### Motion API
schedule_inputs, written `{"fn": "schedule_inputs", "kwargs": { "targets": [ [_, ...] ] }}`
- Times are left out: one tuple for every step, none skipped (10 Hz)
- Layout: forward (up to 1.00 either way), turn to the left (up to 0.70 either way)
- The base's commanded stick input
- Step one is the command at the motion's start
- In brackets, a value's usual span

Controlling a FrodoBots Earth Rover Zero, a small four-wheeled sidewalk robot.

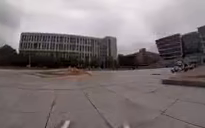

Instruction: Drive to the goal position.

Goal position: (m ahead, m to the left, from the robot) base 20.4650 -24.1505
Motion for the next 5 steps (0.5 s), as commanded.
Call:
{"fn": "schedule_inputs", "kwargs": {
  "targets": [
    [1.0, 0.0],
    [1.0, 0.0],
    [1.0, 0.0],
    [1.0, 0.0],
    [1.0, 0.0]
  ]
}}
